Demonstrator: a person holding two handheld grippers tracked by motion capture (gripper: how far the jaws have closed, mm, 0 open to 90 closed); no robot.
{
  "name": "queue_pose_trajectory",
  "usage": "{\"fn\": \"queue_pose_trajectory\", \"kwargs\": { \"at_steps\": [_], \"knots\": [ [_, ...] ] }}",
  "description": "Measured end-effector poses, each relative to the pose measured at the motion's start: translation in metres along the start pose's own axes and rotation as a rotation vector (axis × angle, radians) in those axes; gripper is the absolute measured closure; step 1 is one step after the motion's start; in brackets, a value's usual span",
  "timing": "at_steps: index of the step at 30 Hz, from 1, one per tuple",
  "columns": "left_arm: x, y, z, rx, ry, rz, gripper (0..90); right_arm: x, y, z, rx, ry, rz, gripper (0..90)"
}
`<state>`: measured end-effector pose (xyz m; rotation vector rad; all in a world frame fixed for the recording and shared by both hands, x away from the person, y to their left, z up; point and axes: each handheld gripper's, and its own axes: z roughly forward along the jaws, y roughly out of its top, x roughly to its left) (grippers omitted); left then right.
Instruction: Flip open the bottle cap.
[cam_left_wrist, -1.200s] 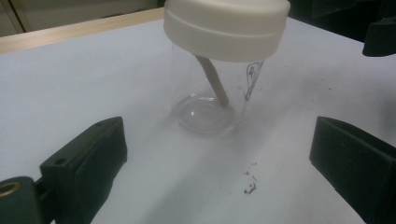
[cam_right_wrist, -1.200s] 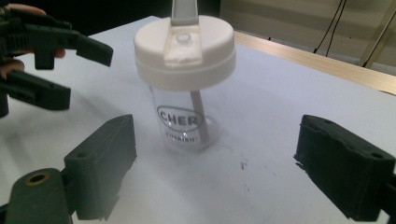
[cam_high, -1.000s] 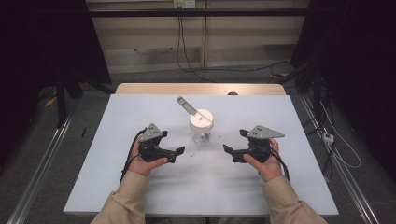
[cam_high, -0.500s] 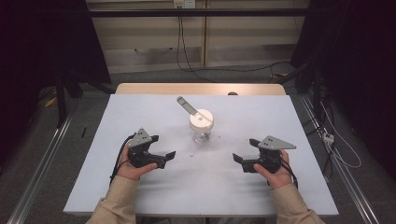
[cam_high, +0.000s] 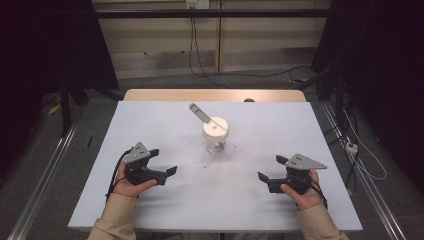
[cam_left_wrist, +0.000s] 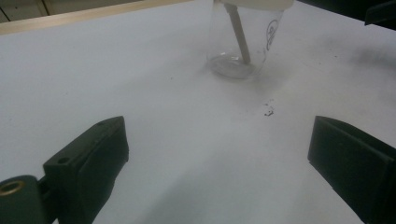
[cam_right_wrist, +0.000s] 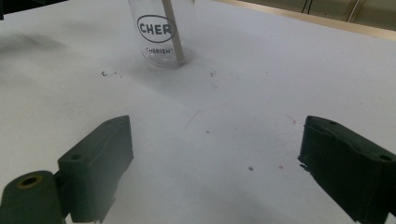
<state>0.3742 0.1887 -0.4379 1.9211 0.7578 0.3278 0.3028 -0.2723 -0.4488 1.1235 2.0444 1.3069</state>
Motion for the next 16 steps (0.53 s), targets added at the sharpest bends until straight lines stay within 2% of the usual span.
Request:
{"fn": "queue_pose_trajectory", "kwargs": {
  "at_steps": [6,16],
  "knots": [
    [0.004,-0.005,-0.007,0.008,0.019,-0.004,4.8,-0.008,-0.007,-0.009,0.002,-0.021,0.016,9.4],
    [0.012,-0.012,-0.013,0.027,0.033,-0.016,4.7,-0.012,-0.009,-0.012,0.005,-0.04,0.014,9.5]
  ]
}}
